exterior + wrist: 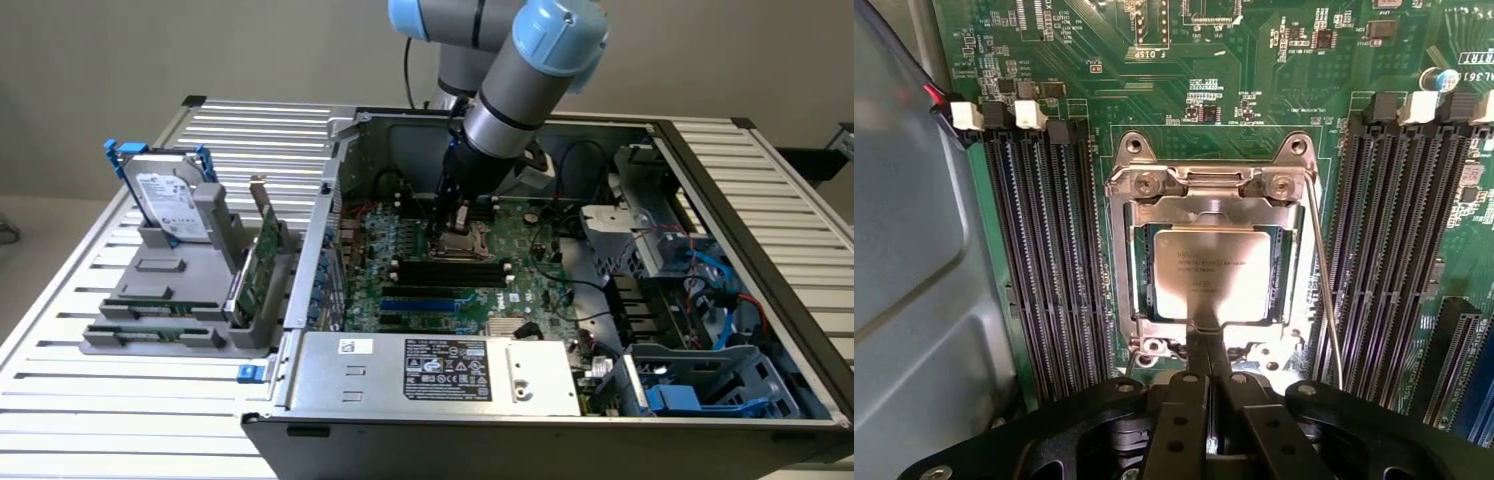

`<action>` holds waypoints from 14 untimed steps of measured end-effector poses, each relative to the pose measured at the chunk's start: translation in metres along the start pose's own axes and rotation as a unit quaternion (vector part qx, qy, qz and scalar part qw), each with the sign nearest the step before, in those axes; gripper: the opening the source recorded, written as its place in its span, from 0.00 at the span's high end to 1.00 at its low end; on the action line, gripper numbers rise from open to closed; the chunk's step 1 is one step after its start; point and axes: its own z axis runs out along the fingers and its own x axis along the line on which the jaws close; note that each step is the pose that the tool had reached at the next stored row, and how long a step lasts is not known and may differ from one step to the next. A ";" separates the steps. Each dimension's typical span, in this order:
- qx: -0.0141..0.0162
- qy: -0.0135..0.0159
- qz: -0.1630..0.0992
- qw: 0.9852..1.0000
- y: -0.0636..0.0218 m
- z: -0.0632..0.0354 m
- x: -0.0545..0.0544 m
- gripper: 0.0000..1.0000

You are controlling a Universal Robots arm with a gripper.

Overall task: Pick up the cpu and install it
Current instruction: 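Place the cpu into insertion slot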

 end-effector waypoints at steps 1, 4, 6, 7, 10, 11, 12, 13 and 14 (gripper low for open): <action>0.000 0.000 0.000 1.000 -0.0003 -0.0005 0.000 0.89; 0.000 0.000 0.000 1.000 -0.0025 -0.0045 0.000 0.89; 0.000 0.001 0.000 1.000 -0.0045 -0.0078 0.001 0.89; 0.000 0.001 0.000 1.000 -0.0057 -0.0092 0.001 0.89; 0.000 0.001 0.000 1.000 -0.0130 -0.0098 0.001 0.89; 0.000 0.001 0.000 1.000 -0.0168 -0.0090 0.001 0.89; 0.000 0.001 0.000 1.000 -0.0207 -0.0083 0.000 0.89; 0.001 0.001 0.000 1.000 -0.0243 -0.0080 0.000 0.89; 0.001 0.002 -0.001 1.000 -0.0275 -0.0079 0.000 0.89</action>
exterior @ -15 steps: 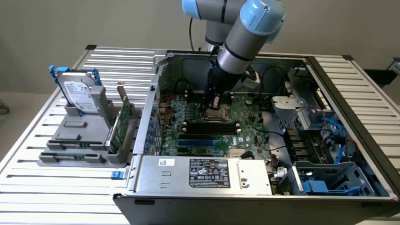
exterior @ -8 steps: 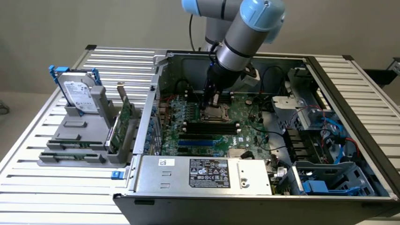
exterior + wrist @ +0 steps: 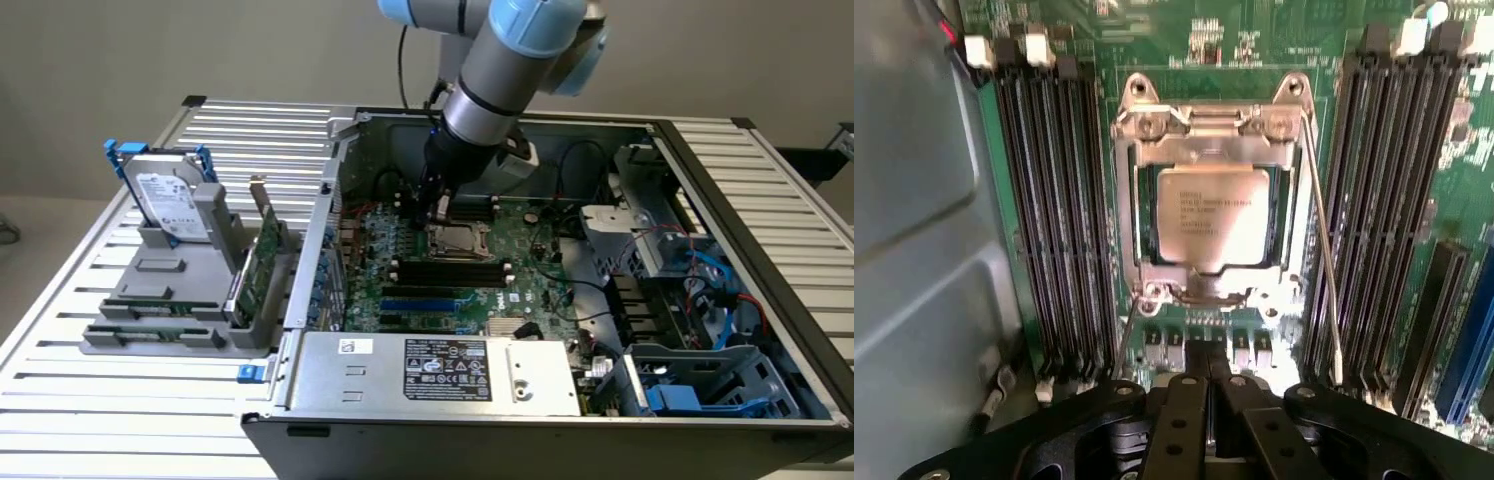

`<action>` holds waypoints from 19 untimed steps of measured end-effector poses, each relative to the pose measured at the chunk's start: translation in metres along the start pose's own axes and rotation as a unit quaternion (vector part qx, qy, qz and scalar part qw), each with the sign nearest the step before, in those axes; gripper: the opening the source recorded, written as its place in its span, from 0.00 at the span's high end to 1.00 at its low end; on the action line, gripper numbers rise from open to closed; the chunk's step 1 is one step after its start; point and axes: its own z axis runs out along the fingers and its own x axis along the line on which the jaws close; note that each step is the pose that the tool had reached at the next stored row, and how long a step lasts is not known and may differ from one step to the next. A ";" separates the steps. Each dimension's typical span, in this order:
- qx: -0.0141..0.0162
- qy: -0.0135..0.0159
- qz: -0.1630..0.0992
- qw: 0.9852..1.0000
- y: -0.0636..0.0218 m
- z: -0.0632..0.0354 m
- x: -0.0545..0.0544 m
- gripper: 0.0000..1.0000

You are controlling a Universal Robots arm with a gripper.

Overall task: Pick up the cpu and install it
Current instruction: 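Place the cpu into insertion slot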

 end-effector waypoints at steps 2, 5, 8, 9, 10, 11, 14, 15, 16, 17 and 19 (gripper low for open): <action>0.000 0.001 0.000 1.000 -0.0063 -0.0010 0.000 0.89; 0.000 0.003 -0.001 1.000 -0.0162 -0.0038 -0.002 0.89; 0.000 0.006 -0.002 1.000 -0.0252 -0.0068 -0.003 0.89; 0.000 0.007 -0.002 1.000 -0.0274 -0.0080 -0.003 0.89; 0.000 0.008 0.000 1.000 -0.0286 -0.0089 -0.003 0.89; 0.000 0.009 0.002 1.000 -0.0293 -0.0096 -0.003 0.89; -0.002 0.015 0.020 1.000 -0.0295 -0.0100 -0.003 0.89; -0.002 0.017 0.027 0.999 -0.0296 -0.0101 -0.003 0.89; -0.003 0.019 0.033 0.999 -0.0296 -0.0101 -0.003 0.89; -0.004 0.022 0.041 0.999 -0.0296 -0.0102 -0.003 0.89; -0.005 0.026 0.054 0.998 -0.0296 -0.0102 -0.003 0.89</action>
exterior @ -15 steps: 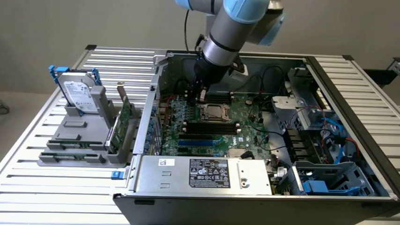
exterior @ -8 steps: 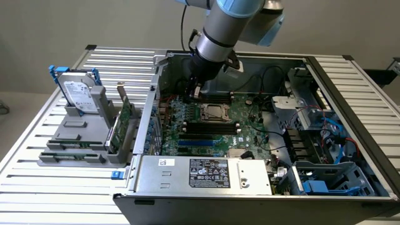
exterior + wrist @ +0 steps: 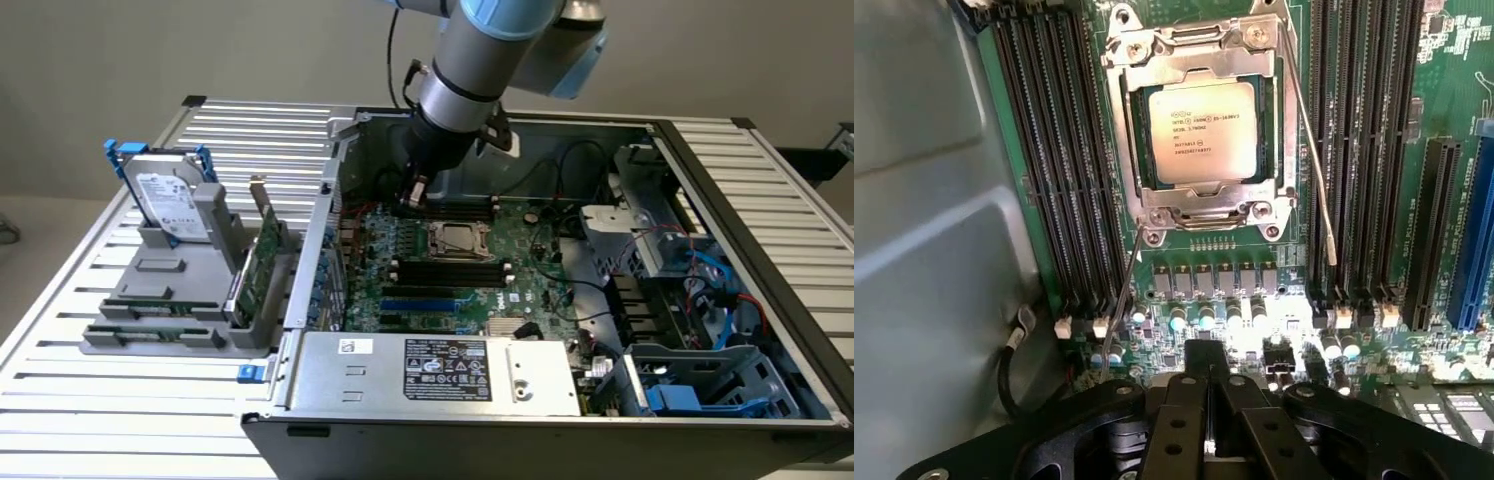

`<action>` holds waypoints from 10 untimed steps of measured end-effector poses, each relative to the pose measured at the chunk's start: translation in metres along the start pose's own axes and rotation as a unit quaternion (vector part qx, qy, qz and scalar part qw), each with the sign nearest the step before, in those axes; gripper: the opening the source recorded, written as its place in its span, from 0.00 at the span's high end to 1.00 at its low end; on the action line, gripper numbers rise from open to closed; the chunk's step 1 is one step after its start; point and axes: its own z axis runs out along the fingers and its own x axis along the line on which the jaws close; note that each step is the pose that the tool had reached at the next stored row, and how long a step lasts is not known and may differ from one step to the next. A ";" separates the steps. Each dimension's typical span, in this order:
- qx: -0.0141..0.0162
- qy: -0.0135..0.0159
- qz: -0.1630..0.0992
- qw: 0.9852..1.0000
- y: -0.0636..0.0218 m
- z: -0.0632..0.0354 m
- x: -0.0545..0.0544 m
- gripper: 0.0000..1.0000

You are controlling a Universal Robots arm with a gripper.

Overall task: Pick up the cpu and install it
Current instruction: 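Place the cpu into insertion slot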

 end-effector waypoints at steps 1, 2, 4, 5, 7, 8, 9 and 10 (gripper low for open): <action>0.000 0.001 0.002 1.000 -0.0017 0.0005 0.000 0.89; 0.000 0.001 0.002 1.000 -0.0042 0.0010 -0.001 0.89; 0.000 0.001 0.002 1.000 -0.0074 -0.0014 -0.001 0.89; 0.000 0.001 0.002 1.000 -0.0080 -0.0027 -0.001 0.89; 0.000 0.001 0.002 1.000 -0.0080 -0.0028 -0.001 0.89; 0.000 0.001 0.002 1.000 -0.0081 -0.0028 -0.001 0.89; 0.000 0.001 0.002 1.000 -0.0080 -0.0028 -0.001 0.89; 0.000 0.001 0.002 1.000 -0.0081 -0.0028 -0.001 0.89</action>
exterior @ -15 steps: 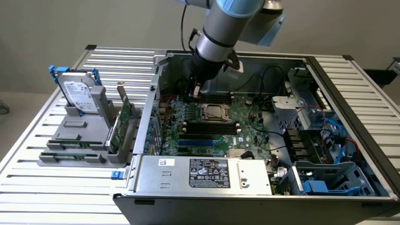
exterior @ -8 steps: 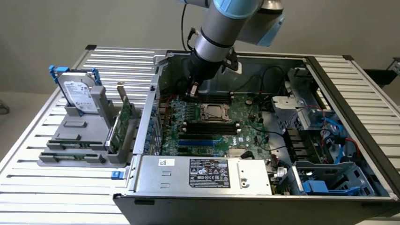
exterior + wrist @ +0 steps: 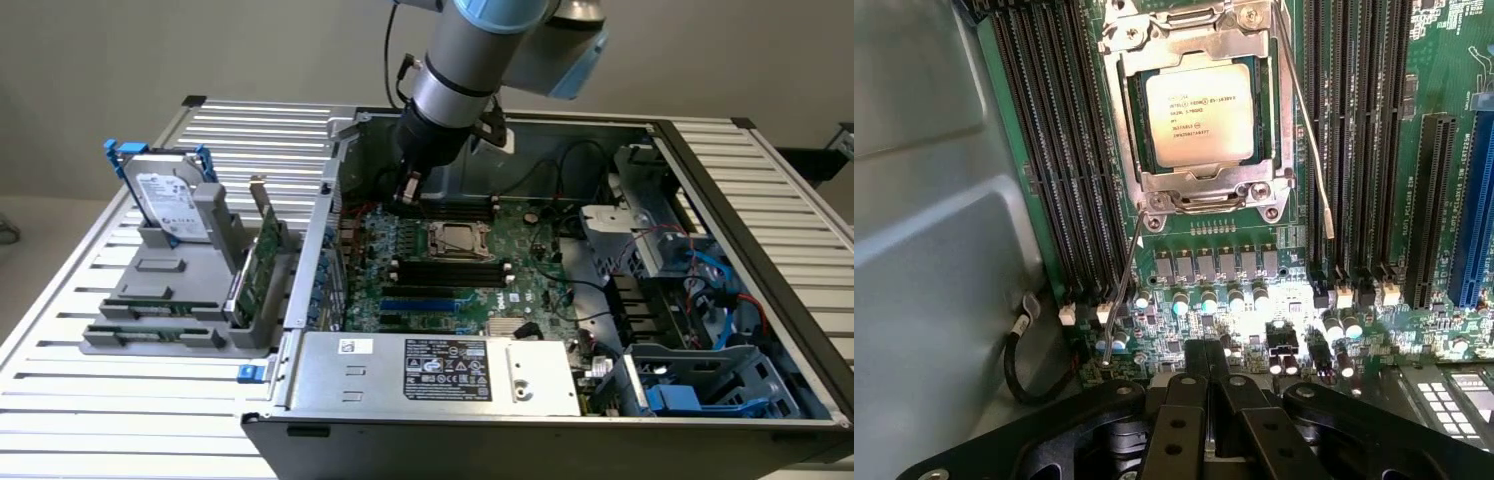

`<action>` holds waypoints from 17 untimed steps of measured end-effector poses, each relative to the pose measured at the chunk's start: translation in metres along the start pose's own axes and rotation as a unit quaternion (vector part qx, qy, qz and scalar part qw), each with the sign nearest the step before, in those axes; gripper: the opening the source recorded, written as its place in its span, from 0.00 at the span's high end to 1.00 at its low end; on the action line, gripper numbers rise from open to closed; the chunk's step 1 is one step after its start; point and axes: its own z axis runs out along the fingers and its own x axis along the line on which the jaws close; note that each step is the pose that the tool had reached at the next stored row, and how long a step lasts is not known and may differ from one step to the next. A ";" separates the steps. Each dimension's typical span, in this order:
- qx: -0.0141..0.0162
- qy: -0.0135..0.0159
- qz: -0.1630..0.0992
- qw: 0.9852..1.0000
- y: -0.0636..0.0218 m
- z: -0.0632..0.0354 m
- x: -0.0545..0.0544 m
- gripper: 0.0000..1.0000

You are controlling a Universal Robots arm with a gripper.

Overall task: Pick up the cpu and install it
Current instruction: 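Place the cpu into insertion slot, then close the cpu cover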

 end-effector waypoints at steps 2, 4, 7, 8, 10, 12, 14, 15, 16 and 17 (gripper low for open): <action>0.000 0.000 0.000 1.000 0.0000 0.0000 0.000 0.89; 0.000 0.000 0.000 1.000 0.0000 0.0000 0.000 0.89; 0.000 0.000 0.000 1.000 0.0000 0.0000 0.000 0.89; 0.000 0.000 0.000 1.000 0.0000 0.0000 0.000 0.89; 0.000 0.000 0.000 1.000 0.0000 0.0000 0.000 0.89; 0.000 0.000 0.000 1.000 0.0000 0.0000 0.000 0.89; 0.000 0.003 0.007 1.000 -0.0001 0.0000 0.000 0.89; -0.001 0.006 0.015 1.000 0.0000 0.0001 0.000 0.89; -0.002 0.009 0.023 1.000 0.0000 0.0002 0.000 0.89; -0.003 0.011 0.031 0.999 0.0000 0.0002 0.000 0.89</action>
